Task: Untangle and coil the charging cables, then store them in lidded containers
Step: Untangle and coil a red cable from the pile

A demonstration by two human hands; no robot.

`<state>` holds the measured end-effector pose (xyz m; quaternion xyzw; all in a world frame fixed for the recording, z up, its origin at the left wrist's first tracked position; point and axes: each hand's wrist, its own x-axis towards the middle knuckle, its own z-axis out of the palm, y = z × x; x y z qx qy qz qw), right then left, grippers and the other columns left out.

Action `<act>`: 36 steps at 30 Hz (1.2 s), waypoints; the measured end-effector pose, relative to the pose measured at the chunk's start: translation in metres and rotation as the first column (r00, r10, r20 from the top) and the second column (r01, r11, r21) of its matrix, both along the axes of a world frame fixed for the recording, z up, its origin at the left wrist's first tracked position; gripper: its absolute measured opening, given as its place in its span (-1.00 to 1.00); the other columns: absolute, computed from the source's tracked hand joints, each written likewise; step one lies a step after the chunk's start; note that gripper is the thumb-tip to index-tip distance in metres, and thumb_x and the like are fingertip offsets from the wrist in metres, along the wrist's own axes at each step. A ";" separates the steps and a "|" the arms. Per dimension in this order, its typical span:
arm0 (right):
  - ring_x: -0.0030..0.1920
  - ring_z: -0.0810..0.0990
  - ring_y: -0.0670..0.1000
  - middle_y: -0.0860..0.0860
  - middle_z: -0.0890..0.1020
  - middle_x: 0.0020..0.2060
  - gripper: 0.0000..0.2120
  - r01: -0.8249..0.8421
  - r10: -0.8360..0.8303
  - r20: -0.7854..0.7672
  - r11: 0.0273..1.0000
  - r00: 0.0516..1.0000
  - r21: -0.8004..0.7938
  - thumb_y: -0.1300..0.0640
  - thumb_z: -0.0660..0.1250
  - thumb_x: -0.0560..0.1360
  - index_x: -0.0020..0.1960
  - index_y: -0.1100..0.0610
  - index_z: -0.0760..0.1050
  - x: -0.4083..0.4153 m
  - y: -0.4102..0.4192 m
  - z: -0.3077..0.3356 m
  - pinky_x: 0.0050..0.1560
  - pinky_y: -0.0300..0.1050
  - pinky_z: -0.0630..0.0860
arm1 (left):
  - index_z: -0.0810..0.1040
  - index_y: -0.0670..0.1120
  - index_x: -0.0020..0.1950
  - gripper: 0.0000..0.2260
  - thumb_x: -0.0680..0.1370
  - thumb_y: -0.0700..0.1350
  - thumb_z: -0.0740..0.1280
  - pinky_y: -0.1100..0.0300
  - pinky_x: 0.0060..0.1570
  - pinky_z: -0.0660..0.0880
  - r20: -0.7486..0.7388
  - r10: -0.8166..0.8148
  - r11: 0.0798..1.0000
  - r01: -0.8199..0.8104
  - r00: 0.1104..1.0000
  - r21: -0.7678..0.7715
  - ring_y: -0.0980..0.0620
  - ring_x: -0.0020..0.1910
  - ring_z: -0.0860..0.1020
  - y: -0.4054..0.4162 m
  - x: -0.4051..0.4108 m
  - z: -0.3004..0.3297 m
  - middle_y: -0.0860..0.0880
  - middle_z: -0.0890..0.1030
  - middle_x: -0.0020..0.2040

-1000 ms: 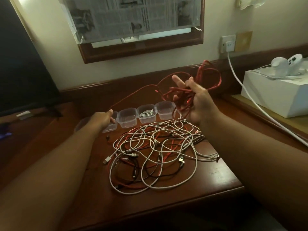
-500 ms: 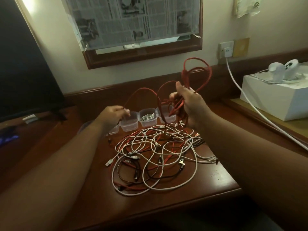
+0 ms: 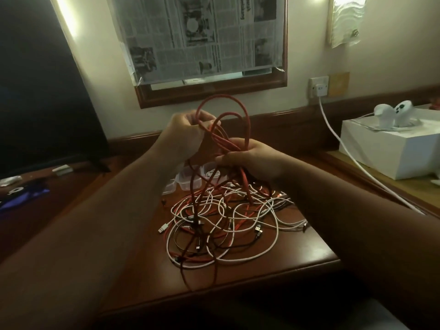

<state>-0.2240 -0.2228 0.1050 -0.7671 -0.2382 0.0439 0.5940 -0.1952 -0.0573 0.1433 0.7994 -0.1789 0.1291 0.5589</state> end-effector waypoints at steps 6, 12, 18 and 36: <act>-0.02 0.63 0.11 0.17 0.63 0.14 -0.53 -0.458 0.380 -0.334 0.867 0.863 -0.198 -0.14 0.47 0.41 0.24 0.02 0.52 -0.031 -0.027 0.004 -0.08 -0.06 0.62 | 0.62 -0.07 -0.01 -0.95 0.56 -0.19 0.38 0.28 -0.43 0.42 -0.089 -0.184 0.980 0.190 0.979 0.059 0.11 -0.40 0.46 0.012 -0.030 0.002 0.05 0.56 -0.34; 0.09 0.67 0.14 0.03 0.61 0.21 -0.02 -0.543 0.266 -0.571 0.743 0.777 -0.392 -0.39 0.55 0.10 0.39 -0.04 0.34 -0.055 -0.024 -0.004 0.15 0.12 0.60 | 0.56 -0.11 0.10 -0.88 0.65 -0.23 0.23 0.32 -0.58 0.21 -0.257 -0.316 0.932 0.350 0.913 0.098 0.14 -0.51 0.25 0.017 -0.058 0.000 0.01 0.32 -0.39; -0.19 0.69 -0.03 0.02 0.67 -0.10 -0.54 0.090 -0.079 0.050 0.643 0.996 -0.761 -0.30 0.30 0.47 0.08 0.08 0.55 -0.072 0.004 0.002 -0.22 -0.18 0.63 | 0.54 -0.13 0.10 -0.82 0.63 -0.28 0.16 0.37 -0.60 0.16 -0.344 -0.383 0.921 0.328 0.857 -0.209 0.18 -0.53 0.24 0.013 -0.073 -0.005 0.01 0.35 -0.36; -0.20 0.68 0.07 0.14 0.68 -0.18 -0.68 0.095 -0.080 -0.059 0.948 0.995 0.304 0.00 0.13 0.68 0.04 0.22 0.51 -0.087 0.036 -0.008 -0.14 -0.03 0.65 | 0.51 -0.11 0.33 -0.58 0.59 0.12 0.25 -0.04 0.02 0.63 -0.288 -0.477 0.745 0.208 0.830 -0.634 -0.20 0.13 0.65 0.004 -0.083 -0.034 -0.24 0.62 0.20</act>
